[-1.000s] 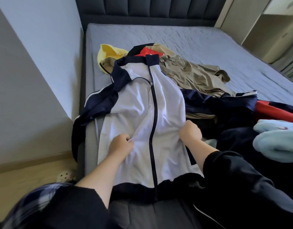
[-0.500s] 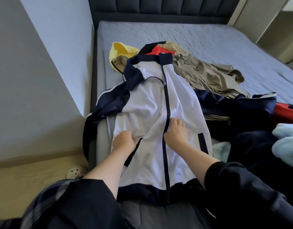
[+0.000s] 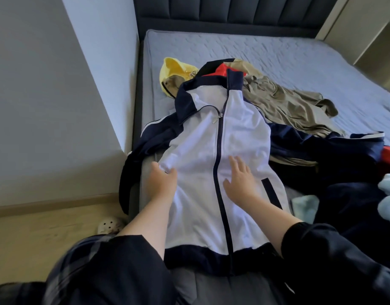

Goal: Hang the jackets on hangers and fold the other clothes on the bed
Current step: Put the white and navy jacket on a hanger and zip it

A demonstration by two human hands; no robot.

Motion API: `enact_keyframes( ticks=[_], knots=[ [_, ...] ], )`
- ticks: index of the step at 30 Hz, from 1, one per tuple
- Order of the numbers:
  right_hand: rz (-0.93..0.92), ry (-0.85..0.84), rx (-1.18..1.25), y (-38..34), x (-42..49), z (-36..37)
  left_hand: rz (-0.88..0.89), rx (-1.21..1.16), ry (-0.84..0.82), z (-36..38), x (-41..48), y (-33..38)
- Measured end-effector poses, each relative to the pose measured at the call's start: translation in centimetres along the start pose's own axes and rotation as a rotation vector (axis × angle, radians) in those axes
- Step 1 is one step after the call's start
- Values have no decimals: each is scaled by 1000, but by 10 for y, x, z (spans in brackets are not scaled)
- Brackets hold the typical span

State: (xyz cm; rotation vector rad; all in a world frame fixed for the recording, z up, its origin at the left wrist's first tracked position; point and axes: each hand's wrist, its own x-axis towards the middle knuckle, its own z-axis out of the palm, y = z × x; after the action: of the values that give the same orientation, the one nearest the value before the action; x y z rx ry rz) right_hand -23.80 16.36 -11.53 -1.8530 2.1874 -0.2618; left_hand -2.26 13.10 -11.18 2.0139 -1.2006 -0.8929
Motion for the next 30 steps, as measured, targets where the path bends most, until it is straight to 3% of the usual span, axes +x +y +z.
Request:
enact_keyframes(
  ticks=[2, 4, 5, 7, 9, 11, 13, 15, 17, 19, 21, 22, 26, 28, 30],
  knots=[
    [-85, -217, -152, -2, 1, 6, -4, 162, -116, -2, 1, -2],
    [-19, -384, -263, -1, 0, 10, 20, 252, -66, -3, 3, -3],
    [44, -323, -258, -1, 2, 9, 102, 313, 12, -3, 5, -2],
    [70, -17, -210, -3, 8, 1, 359, 397, 118, 0, 10, 2],
    [-86, 189, -184, -12, 20, -7, 553, 442, 90, 6, 15, 6],
    [-276, 222, -210, -26, 35, -16, 595, 559, -14, 17, 19, 7],
    [-312, 94, -319, -35, 47, -15, 578, 704, -136, 28, 23, 3],
    [-16, -109, -339, -26, 62, -16, 460, 800, -235, 34, 31, -3],
    [321, -241, -311, -16, 71, -21, 333, 798, -213, 33, 39, -4],
    [289, -91, -337, -14, 74, -24, 403, 680, -29, 29, 45, 3],
    [86, 227, -265, -23, 80, -23, 594, 533, 117, 27, 50, 17],
    [-4, 306, -200, -31, 83, -23, 673, 454, 157, 27, 53, 24],
    [-221, 343, -18, -73, 102, -24, 715, 219, 295, 27, 70, 50],
    [-248, 353, -21, -94, 120, -27, 655, 312, 213, 30, 84, 56],
    [-204, 348, -59, -109, 144, -31, 530, 467, 7, 33, 102, 50]
  ],
)
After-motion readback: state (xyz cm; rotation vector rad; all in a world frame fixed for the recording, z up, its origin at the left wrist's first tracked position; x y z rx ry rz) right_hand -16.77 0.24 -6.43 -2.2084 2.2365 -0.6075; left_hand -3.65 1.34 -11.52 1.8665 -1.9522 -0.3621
